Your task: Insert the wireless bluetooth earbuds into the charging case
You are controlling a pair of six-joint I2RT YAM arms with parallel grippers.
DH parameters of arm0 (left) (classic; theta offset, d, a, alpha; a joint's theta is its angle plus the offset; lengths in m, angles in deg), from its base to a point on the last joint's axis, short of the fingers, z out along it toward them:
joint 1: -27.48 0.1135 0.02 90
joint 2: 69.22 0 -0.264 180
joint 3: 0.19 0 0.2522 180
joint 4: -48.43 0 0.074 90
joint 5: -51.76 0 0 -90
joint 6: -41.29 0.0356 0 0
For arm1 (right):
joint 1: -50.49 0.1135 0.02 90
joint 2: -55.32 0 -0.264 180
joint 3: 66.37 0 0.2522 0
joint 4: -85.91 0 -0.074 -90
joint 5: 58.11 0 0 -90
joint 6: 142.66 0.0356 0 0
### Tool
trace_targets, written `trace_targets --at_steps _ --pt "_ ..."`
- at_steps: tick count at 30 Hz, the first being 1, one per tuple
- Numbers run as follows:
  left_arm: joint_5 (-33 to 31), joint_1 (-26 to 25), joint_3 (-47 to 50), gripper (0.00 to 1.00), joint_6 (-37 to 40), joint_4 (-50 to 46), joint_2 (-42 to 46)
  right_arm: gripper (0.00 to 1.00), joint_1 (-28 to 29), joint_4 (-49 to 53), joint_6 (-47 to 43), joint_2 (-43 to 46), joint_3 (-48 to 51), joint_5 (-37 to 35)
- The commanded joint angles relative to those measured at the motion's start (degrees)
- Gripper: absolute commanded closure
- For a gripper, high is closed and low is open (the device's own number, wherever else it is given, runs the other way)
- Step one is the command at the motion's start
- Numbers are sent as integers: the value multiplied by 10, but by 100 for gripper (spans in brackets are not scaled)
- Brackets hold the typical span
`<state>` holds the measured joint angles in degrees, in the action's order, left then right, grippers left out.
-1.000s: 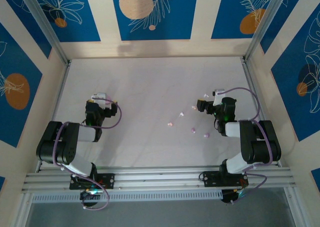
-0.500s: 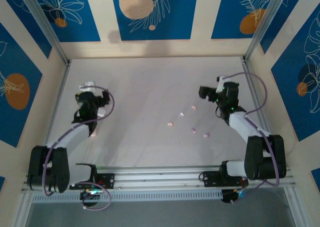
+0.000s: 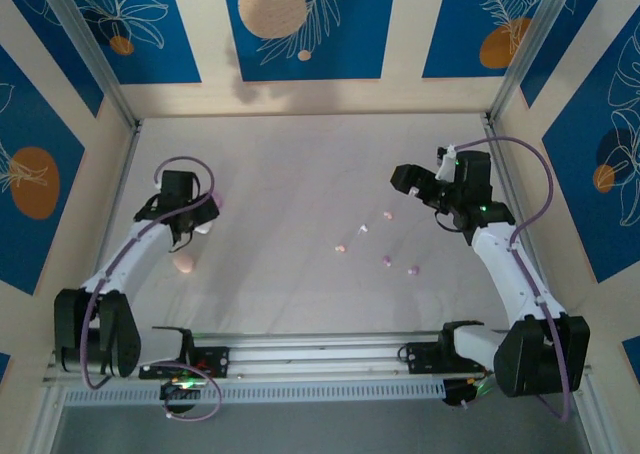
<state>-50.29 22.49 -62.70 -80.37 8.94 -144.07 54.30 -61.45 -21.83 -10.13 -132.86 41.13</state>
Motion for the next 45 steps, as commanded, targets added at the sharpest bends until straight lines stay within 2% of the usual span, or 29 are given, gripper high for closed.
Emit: trace_targets --at_steps 1,8,12,17,25,34,40,43,45 --pt "-8 6 -32 21 -89 -58 -38 4 13 54 13 8 -30 4" --pt "-18 7 -113 24 -153 -116 -154 3 27 68 17 15 -25 2" --pt "-43 8 -141 23 -195 -137 -195 3 31 77 18 14 -25 -3" --pt "-30 10 -167 22 -227 -139 -240 3 32 82 17 15 -27 -5" --pt "-21 11 -192 23 -259 -133 -286 3 34 92 12 14 -32 -10" --pt "-19 18 -196 27 -274 -118 -318 2 34 99 8 13 -35 -11" --pt "-2 20 -190 38 -280 -113 -328 2 34 101 10 11 -34 -11" --pt "6 20 -182 51 -275 -112 -324 2 33 102 11 10 -32 -11" --pt "10 19 -172 52 -275 -113 -314 2 33 105 11 10 -31 -11"
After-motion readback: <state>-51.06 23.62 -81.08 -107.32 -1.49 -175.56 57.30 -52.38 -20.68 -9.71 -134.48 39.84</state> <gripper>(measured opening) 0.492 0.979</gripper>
